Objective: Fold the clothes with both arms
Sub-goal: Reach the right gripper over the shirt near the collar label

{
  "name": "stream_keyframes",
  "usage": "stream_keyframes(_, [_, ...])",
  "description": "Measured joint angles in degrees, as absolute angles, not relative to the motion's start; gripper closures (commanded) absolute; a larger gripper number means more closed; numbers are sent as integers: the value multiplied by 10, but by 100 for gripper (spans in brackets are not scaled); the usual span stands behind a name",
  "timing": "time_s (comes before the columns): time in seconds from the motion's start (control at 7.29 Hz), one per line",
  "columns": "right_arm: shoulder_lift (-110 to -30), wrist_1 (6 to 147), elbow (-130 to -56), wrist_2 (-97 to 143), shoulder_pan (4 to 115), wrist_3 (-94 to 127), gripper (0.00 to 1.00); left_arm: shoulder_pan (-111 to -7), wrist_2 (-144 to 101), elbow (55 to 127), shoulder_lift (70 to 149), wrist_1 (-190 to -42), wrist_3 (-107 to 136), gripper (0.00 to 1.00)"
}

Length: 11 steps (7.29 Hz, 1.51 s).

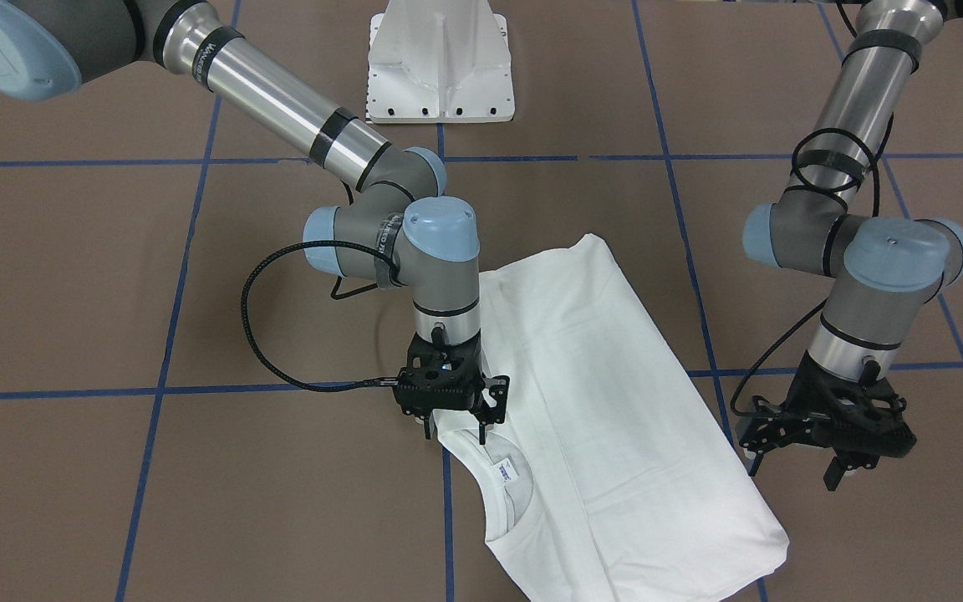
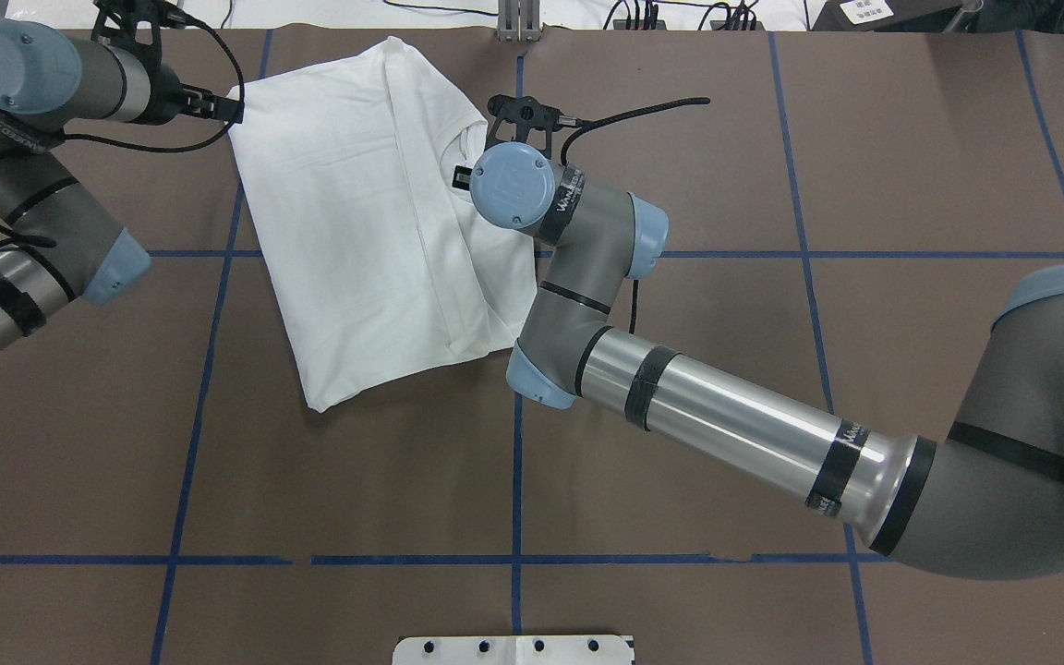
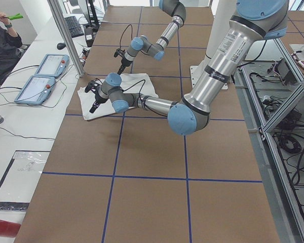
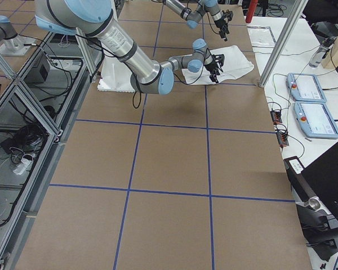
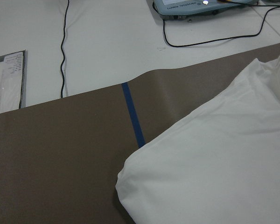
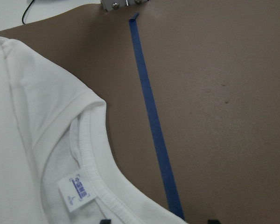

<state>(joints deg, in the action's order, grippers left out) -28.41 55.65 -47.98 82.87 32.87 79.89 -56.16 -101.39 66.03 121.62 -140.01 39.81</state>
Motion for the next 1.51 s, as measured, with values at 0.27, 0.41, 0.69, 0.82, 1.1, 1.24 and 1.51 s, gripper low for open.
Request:
stream_keyframes(0.27, [-285, 557, -478, 826, 324, 796, 40, -562, -1014, 664, 1211, -1400, 398, 0])
stream_keyframes(0.41, [-285, 558, -478, 825, 322, 795, 74, -562, -1014, 667, 1208, -1400, 398, 0])
stream_keyframes(0.69, [-285, 560, -478, 825, 321, 789, 100, -562, -1014, 668, 1205, -1401, 398, 0])
stream_keyframes(0.82, [-284, 569, -480, 825, 321, 785, 100, -562, -1014, 669, 1204, -1401, 398, 0])
stream_keyframes(1.1, [-283, 620, -510, 828, 321, 774, 100, -562, -1014, 669, 1204, -1401, 398, 0])
stream_keyframes(1.24, [-284, 651, -531, 829, 321, 771, 100, -562, -1014, 669, 1204, -1401, 398, 0])
stream_keyframes(1.51, [-310, 739, -614, 830, 316, 771, 100, -562, -1014, 670, 1204, -1401, 398, 0])
